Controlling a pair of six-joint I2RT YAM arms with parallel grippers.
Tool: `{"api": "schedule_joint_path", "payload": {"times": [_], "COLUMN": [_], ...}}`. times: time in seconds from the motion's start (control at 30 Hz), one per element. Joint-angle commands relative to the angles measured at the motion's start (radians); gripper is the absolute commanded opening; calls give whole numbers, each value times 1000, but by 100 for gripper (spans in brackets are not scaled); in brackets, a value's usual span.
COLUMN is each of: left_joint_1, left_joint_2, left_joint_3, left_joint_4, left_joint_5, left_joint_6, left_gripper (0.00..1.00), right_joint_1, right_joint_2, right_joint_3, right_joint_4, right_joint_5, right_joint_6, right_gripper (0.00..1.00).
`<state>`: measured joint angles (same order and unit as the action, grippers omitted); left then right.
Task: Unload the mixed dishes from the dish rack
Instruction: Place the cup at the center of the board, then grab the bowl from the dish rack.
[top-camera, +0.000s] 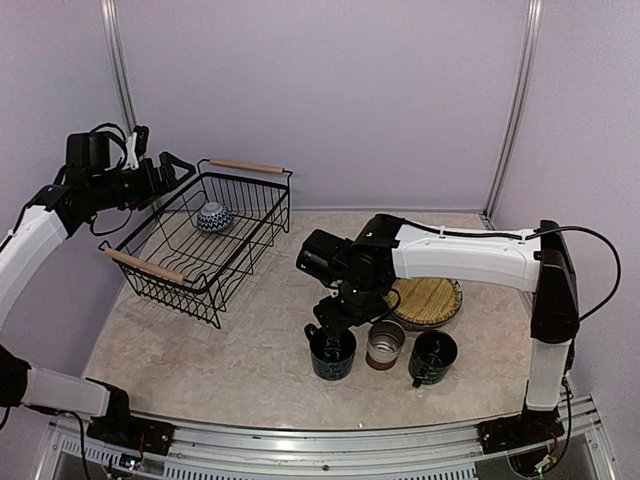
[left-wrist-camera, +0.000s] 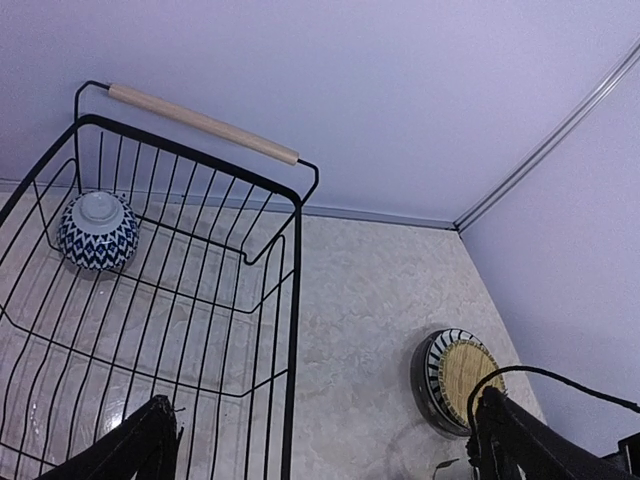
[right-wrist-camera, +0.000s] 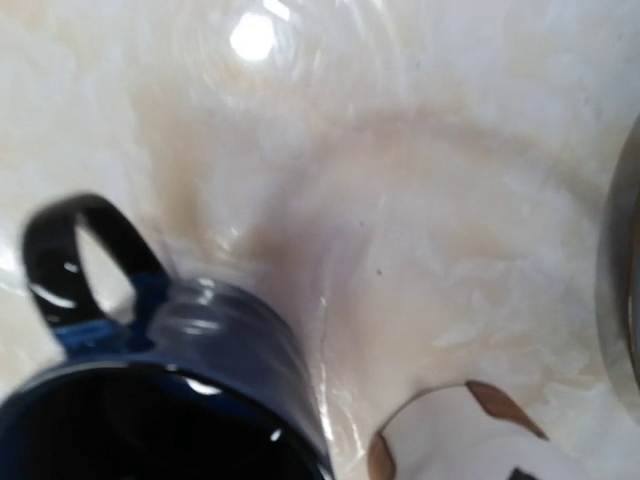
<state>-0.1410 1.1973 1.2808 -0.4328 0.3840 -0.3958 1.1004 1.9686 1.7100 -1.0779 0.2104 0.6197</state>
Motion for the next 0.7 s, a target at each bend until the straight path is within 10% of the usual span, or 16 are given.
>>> {"api": "schedule_joint_path", "payload": {"times": [0.0,0.67], "left_joint_1": [16,4], "left_joint_2": [32,322], "left_joint_3": [-11,144], "left_joint_4": [12,-136], "left_joint_5": [-14,-198], "left_joint_6": [11,82], "left_gripper": [99,99], "right_joint_1": [11,-52], "right_joint_2": [-76,-426], "right_joint_3": [-51,-484], "right_joint_4": [93,481], "right_joint_5": [45,143], "right_joint_6": [14,0], "right_gripper": [81,100]}}
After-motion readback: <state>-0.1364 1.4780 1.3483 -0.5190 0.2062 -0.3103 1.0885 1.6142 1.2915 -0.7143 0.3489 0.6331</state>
